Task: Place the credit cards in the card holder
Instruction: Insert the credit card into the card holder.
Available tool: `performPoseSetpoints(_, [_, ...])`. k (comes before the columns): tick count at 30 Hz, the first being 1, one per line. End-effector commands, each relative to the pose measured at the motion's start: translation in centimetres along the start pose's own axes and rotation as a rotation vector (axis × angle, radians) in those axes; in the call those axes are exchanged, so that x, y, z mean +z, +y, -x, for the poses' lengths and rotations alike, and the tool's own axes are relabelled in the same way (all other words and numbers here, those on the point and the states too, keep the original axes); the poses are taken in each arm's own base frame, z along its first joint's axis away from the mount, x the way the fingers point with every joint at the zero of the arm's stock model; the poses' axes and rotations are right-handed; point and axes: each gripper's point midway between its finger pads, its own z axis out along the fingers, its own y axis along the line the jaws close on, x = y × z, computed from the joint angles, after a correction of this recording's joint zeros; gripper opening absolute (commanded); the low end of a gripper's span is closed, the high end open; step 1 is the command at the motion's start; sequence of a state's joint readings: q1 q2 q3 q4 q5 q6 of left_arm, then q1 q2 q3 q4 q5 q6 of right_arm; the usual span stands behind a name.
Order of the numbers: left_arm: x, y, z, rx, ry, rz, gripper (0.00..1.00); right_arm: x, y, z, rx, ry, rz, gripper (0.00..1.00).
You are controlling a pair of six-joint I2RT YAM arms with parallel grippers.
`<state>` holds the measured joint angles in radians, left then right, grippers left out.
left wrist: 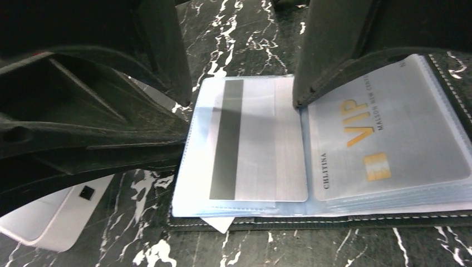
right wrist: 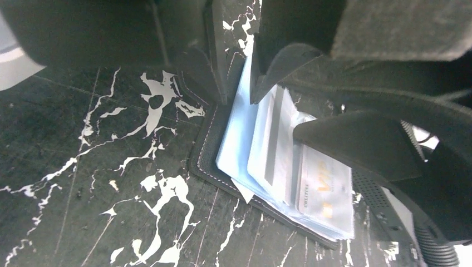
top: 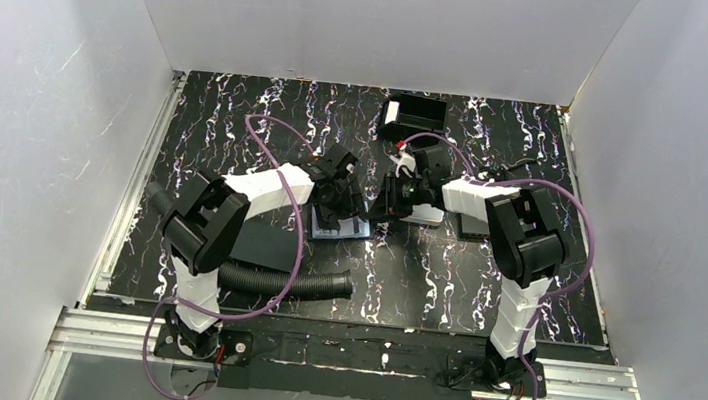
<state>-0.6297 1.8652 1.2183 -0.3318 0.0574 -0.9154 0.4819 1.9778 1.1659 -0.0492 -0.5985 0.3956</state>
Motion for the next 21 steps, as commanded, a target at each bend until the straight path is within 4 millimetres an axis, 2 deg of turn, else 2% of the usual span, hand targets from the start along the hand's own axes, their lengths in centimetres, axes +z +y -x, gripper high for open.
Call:
performPoseSetpoints(1, [1.8, 3.8, -2.3, 0.000, 0.080, 0.103, 0.56, -0.5, 1.2, 0.0, 0.060, -0.033, 0.113, 0.35])
performPoseSetpoints(5, [1.7, 3.4, -2.3, 0.002, 0.074, 0.063, 0.43, -1.2, 1.3, 0.3, 0.079, -0.056, 0.133, 0.43])
performPoseSetpoints(9, [1.6, 3.2, -2.4, -0.003, 0.071, 0.034, 0.33, -1.3, 1.5, 0.4, 0.084, -0.063, 0.138, 0.41])
performPoseSetpoints(13, [1.8, 3.7, -2.8, -0.025, 0.090, 0.028, 0.28, -2.0, 1.4, 0.6, 0.047, -0.058, 0.101, 0.42])
performPoseSetpoints(21, [2.3, 5.2, -3.6, -0.088, 0.125, 0.025, 0.18, -2.7, 2.7, 0.9, 0.043, -0.048, 0.130, 0.42])
